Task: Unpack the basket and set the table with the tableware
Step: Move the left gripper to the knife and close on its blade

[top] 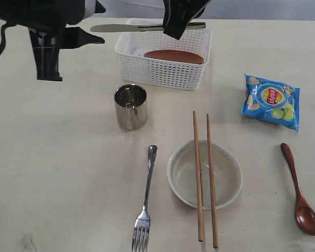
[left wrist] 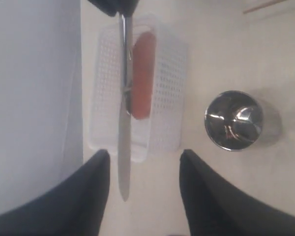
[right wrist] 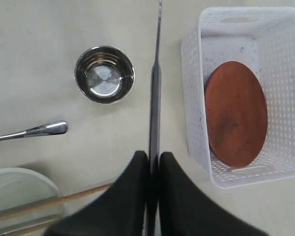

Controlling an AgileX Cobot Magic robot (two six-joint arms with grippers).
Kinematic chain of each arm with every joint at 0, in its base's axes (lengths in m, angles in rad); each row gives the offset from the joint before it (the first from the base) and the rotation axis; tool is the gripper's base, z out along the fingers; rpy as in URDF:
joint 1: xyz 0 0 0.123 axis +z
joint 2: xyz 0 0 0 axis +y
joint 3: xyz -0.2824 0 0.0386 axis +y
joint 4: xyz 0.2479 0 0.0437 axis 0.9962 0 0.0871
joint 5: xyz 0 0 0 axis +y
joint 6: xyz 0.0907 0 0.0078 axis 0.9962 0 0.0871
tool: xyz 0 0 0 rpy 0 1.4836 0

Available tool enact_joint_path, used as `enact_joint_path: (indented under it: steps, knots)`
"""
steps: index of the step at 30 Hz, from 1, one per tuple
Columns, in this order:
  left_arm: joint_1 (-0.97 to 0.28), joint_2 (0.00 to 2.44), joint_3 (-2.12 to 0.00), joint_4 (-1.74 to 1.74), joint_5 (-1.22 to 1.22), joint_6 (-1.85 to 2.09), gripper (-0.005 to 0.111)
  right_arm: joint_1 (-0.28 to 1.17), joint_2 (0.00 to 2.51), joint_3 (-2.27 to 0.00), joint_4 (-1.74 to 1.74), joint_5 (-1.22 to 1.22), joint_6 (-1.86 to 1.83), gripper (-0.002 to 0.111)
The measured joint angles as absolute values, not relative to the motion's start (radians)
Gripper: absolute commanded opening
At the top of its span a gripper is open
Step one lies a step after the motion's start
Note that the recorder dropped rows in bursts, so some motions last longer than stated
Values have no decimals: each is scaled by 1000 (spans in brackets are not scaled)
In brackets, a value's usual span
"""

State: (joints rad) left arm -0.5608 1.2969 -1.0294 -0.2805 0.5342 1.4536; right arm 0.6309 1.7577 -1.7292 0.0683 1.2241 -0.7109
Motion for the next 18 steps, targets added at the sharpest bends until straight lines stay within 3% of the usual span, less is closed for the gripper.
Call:
enact_joint_path:
  steps: [4, 8, 13, 18]
  knots:
    - [-572, 1359, -1029, -285, 419, 1464, 40, 631, 1758, -1729, 70, 1224, -734, 0]
    - [-592, 1386, -1029, -285, 379, 1465, 28, 631, 1758, -1729, 70, 1224, -742, 0]
    - [-595, 1428, -1029, -285, 322, 1465, 46, 631, 1758, -1729, 70, 1226, -751, 0]
    - [-595, 1454, -1029, -285, 310, 1465, 49, 631, 1758, -1729, 70, 1226, -758, 0]
